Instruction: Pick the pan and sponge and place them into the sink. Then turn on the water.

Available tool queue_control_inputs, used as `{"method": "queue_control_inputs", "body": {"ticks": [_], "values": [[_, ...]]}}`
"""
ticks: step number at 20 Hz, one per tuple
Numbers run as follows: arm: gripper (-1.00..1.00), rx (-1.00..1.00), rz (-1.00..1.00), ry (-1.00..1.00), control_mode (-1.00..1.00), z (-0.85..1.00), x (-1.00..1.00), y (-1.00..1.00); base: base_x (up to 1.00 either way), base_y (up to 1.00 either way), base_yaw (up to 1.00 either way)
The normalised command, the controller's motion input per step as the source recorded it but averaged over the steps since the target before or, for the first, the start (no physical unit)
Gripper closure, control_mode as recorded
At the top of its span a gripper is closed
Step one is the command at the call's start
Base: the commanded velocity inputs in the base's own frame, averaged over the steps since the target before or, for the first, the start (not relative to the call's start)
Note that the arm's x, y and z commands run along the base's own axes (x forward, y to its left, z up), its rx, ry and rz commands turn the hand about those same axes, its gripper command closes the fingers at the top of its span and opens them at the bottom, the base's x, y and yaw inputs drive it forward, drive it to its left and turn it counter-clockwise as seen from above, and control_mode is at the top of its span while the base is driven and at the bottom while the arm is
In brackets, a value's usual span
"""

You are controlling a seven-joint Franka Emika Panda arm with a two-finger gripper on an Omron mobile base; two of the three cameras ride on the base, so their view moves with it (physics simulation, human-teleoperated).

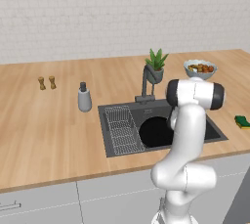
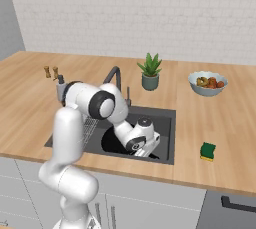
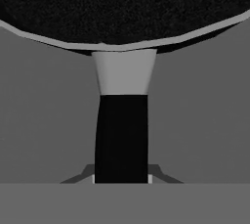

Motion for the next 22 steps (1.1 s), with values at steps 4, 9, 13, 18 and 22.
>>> {"method": "queue_control_inputs", "body": {"ticks": [4, 9, 13, 18, 22], "values": [[1.0, 0.0, 0.0, 0.0, -1.0, -0.24, 0.3, 0.05, 0.0, 0.0, 0.0], [-1.0, 0.0, 0.0, 0.0, -1.0, -0.16, 0.19, 0.03, 0.0, 0.0, 0.0], [-1.0, 0.0, 0.0, -0.04, -1.0, 0.01, 0.05, 0.01, 0.0, 0.0, 0.0], [-1.0, 0.0, 0.0, -0.08, -1.0, 0.4, -0.04, 0.0, 0.0, 0.0, 0.0], [-1.0, 0.0, 0.0, -0.08, -1.0, 0.91, -0.25, 0.0, 0.0, 0.0, 0.0]]}}
